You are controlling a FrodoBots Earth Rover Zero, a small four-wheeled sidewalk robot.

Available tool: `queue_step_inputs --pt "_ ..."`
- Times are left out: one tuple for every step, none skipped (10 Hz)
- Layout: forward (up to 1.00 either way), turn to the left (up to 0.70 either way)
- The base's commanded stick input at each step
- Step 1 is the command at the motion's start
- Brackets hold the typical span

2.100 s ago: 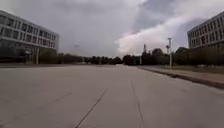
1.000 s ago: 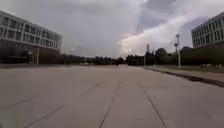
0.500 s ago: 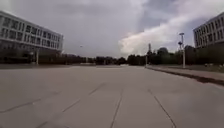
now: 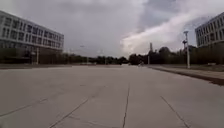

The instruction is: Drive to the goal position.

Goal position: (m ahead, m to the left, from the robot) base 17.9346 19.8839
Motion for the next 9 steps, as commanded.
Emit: queue_step_inputs --pt "1.0 -0.27" --pt "1.0 -0.27" --pt "1.0 -0.23" --pt "1.0 -0.07" --pt "1.0 0.0" --pt "1.0 0.0" --pt "1.0 0.0" --pt "1.0 0.0" --pt "1.0 0.0"
